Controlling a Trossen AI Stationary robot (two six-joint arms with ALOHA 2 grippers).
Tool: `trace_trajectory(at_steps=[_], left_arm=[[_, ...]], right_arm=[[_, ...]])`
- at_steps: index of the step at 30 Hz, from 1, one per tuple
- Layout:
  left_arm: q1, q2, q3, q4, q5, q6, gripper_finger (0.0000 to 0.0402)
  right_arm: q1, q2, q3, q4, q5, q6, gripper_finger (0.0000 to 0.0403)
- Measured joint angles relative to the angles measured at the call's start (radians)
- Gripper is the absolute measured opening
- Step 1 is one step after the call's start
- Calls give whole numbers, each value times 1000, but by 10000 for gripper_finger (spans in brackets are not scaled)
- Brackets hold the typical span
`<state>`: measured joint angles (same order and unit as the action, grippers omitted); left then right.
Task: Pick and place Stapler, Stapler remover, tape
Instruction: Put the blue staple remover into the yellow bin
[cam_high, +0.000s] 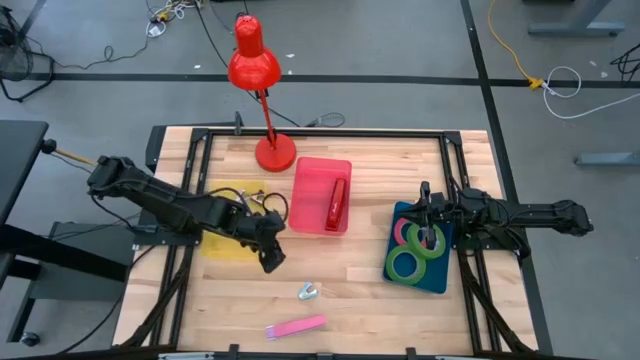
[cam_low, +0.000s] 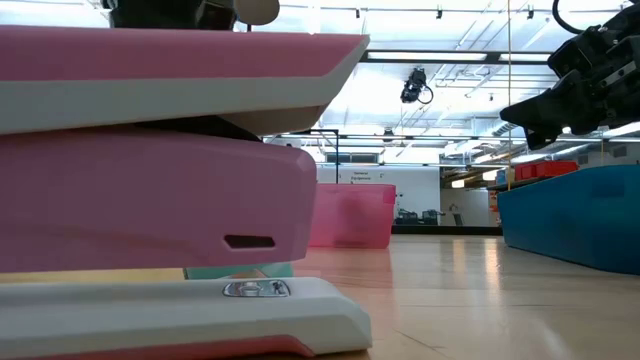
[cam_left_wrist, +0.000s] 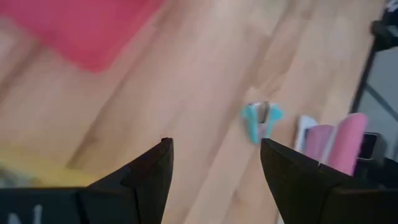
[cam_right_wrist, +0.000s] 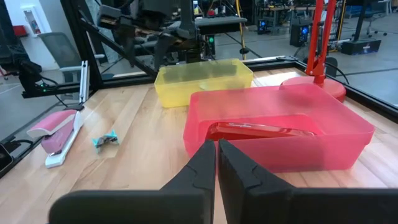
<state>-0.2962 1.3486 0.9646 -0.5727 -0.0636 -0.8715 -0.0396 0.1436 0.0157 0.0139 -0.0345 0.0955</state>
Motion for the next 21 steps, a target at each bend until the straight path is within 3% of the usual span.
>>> trace_trajectory(at_steps=[21], left_arm=[[-42, 217, 0, 295, 8, 74, 245]], right_arm=[[0, 0, 0, 0, 0, 0, 21]])
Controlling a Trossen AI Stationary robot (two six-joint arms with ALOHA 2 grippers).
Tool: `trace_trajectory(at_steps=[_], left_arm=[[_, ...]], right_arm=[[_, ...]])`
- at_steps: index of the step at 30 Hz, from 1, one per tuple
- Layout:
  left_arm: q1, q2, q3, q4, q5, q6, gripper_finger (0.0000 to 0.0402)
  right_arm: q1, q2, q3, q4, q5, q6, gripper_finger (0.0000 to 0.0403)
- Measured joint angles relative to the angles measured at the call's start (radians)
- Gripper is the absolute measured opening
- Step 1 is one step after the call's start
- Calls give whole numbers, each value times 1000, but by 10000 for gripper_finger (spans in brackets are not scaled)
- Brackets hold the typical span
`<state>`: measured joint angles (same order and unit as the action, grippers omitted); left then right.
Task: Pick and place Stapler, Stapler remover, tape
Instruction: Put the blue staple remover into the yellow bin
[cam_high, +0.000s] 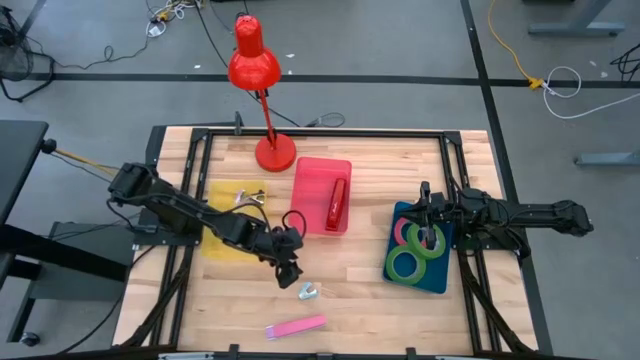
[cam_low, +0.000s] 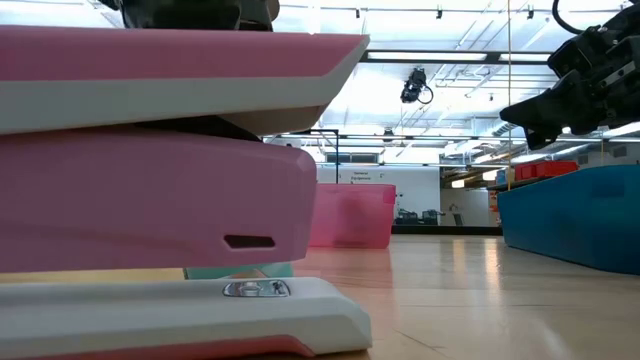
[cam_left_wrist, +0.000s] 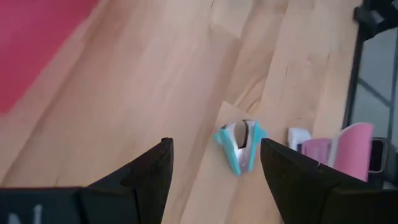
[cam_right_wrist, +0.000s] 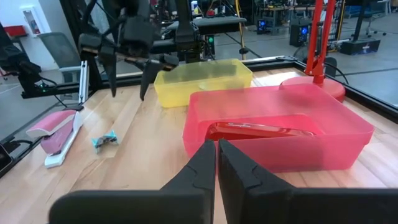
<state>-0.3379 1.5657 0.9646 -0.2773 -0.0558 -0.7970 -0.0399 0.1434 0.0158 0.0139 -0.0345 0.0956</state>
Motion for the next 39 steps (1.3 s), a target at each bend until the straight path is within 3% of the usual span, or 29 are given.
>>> trace_trajectory(at_steps=[13, 26, 39], left_arm=[[-51, 92, 13, 93, -3, 8, 222], [-92, 172, 251, -114, -29, 49, 215], [-64, 294, 295, -228, -38, -11, 215]], right_arm=[[0, 0, 0, 0, 0, 0, 21], [0, 0, 0, 0, 0, 0, 21], [0, 0, 0, 0, 0, 0, 21]])
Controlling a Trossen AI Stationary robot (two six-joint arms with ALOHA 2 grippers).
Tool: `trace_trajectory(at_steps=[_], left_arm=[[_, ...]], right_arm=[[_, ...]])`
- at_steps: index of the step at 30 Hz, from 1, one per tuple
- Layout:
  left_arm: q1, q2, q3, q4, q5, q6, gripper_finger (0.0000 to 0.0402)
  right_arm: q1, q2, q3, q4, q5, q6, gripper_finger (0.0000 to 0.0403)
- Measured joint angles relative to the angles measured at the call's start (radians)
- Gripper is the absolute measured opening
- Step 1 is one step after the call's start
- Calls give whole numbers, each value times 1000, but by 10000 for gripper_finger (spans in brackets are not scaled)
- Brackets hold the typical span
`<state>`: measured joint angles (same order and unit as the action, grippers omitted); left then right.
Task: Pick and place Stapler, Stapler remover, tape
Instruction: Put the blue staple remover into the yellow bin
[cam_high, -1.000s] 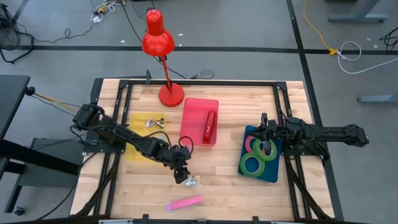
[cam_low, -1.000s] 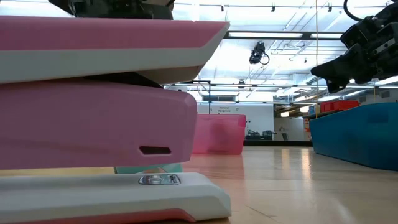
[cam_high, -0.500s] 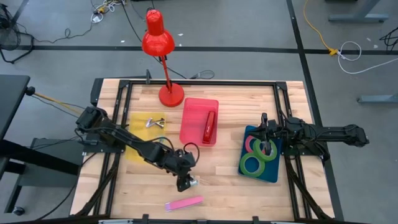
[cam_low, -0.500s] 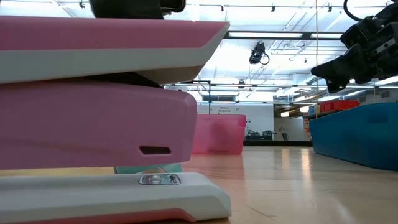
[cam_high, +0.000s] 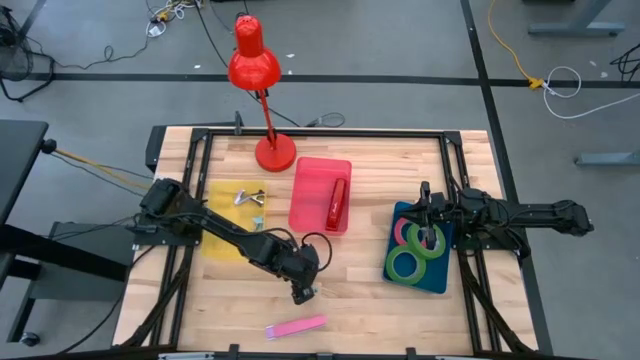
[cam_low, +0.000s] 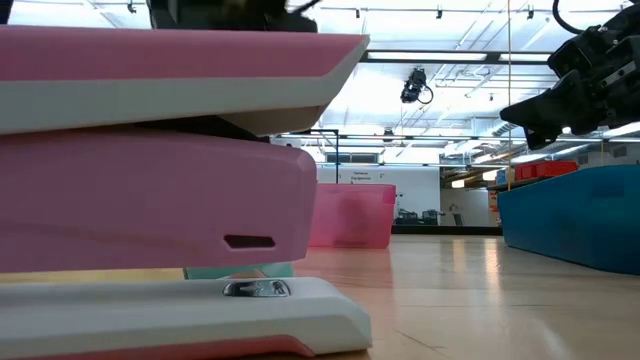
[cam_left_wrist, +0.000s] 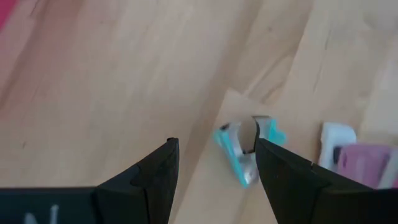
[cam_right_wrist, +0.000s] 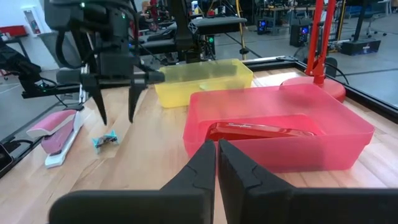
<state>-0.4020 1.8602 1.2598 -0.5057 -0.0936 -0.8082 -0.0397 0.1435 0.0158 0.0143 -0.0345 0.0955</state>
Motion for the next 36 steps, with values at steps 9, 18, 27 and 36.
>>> trace_trajectory(at_steps=[9, 18, 27, 36], left_arm=[[0, 58, 0, 4, 13, -20, 215], [-3, 58, 0, 5, 2, -20, 215], [-13, 58, 0, 7, -19, -48, 215], [-17, 67, 0, 13, -26, -72, 206]], right_arm=[[0, 0, 0, 0, 0, 0, 21], [0, 0, 0, 0, 0, 0, 21], [0, 0, 0, 0, 0, 0, 21], [0, 0, 0, 0, 0, 0, 21]])
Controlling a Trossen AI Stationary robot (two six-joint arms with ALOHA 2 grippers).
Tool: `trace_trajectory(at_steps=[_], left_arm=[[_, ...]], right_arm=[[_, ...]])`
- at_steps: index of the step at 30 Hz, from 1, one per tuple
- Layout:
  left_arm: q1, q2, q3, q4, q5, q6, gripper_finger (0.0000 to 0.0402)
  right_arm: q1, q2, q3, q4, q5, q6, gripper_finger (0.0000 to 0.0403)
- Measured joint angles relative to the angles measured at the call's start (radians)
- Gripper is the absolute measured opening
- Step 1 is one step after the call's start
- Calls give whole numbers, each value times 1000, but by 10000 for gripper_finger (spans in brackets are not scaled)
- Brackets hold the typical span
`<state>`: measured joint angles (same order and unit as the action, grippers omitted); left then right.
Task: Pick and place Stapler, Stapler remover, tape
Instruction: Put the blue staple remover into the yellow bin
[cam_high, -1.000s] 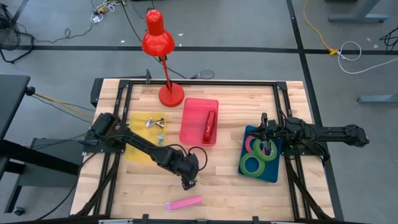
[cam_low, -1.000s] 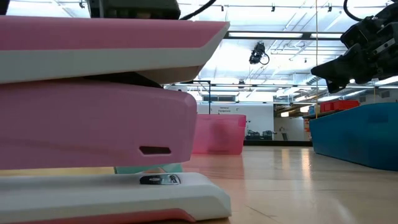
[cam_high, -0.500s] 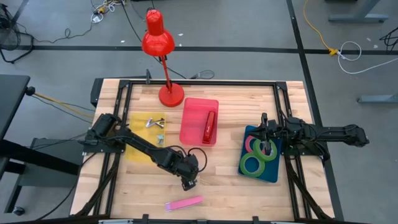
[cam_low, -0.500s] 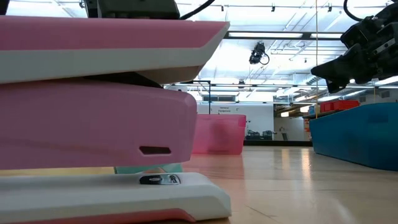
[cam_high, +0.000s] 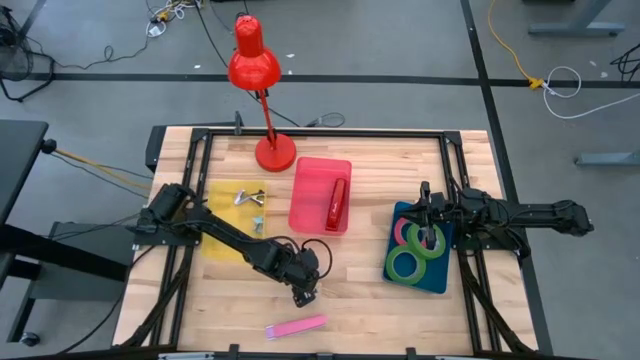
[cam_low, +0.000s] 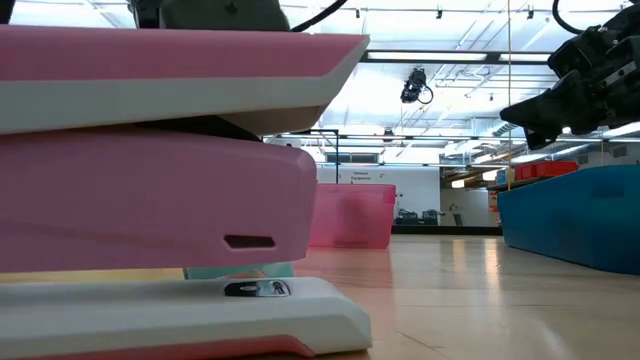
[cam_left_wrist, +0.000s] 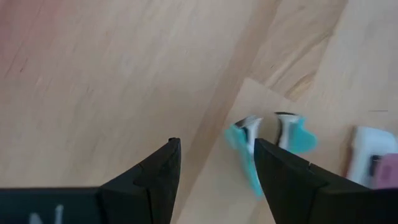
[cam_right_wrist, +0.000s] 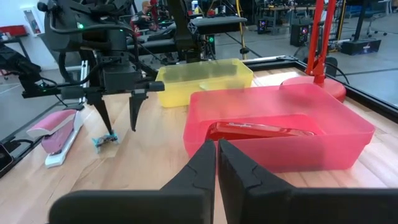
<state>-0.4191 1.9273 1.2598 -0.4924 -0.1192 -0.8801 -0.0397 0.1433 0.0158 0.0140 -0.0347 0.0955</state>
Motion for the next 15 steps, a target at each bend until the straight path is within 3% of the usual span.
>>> trace_trajectory(at_steps=[15], left_arm=[[0, 17, -2, 12, 11, -7, 197]], right_arm=[[0, 0, 0, 0, 0, 0, 21]])
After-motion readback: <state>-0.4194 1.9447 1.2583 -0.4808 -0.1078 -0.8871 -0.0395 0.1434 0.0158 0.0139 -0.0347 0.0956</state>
